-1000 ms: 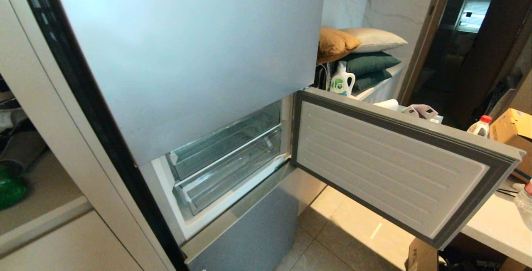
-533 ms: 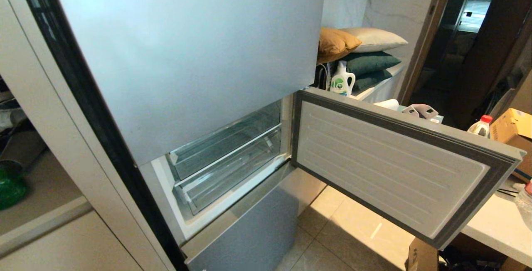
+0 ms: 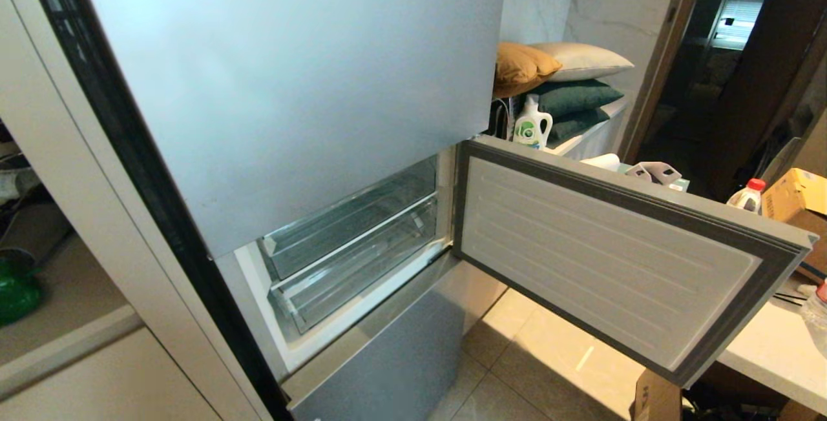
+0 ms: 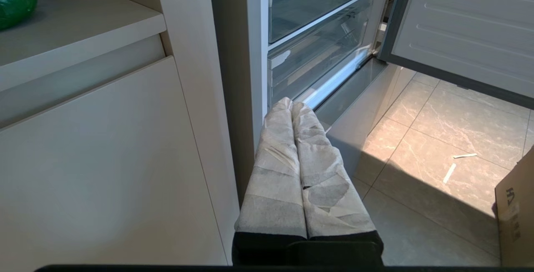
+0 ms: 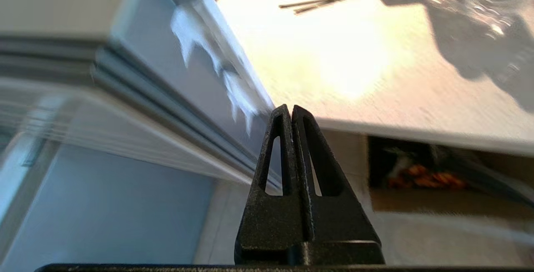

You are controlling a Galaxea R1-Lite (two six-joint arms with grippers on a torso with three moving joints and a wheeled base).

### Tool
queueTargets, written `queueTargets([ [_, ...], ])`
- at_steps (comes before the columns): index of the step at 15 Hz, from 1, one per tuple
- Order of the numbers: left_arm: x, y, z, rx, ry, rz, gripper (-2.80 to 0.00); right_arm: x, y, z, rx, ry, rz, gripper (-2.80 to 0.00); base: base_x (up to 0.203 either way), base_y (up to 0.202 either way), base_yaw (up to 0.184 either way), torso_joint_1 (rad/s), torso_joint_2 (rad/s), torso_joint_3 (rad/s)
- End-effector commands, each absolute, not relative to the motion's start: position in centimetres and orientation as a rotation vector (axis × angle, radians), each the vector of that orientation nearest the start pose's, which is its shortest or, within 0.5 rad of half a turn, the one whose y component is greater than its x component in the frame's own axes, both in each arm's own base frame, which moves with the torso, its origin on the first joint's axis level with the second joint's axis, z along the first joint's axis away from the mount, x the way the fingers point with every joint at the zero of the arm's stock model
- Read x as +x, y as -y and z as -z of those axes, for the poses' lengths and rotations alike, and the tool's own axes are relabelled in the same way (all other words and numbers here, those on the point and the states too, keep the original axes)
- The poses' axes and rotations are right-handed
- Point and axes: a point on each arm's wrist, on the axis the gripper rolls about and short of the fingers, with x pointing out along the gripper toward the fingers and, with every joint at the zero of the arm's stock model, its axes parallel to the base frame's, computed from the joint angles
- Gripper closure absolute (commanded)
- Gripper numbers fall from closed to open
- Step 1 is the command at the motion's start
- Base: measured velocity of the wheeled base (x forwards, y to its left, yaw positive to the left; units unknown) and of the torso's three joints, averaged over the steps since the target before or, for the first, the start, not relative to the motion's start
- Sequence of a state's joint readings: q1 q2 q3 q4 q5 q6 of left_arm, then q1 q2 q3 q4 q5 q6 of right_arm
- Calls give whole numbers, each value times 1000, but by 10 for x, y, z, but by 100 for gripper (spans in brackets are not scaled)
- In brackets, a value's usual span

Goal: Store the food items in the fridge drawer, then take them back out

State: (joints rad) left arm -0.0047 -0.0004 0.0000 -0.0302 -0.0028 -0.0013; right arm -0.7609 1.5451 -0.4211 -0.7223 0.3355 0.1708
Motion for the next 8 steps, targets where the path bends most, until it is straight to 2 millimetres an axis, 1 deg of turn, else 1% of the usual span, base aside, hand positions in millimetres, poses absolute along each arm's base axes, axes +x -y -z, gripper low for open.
queueTargets([
  [1, -22, 0, -76, -2, 20, 8, 0, 185, 166, -130, 394, -323, 417, 0, 0, 0, 0, 0, 0, 0],
  [5, -22, 0, -76, -2, 20, 8, 0, 207, 186, -131, 389, -311, 408, 0, 0, 0, 0, 0, 0, 0],
  [8, -22, 0, -76, -2, 20, 7, 0, 215, 193, -131, 386, -306, 399, 0, 0, 0, 0, 0, 0, 0],
])
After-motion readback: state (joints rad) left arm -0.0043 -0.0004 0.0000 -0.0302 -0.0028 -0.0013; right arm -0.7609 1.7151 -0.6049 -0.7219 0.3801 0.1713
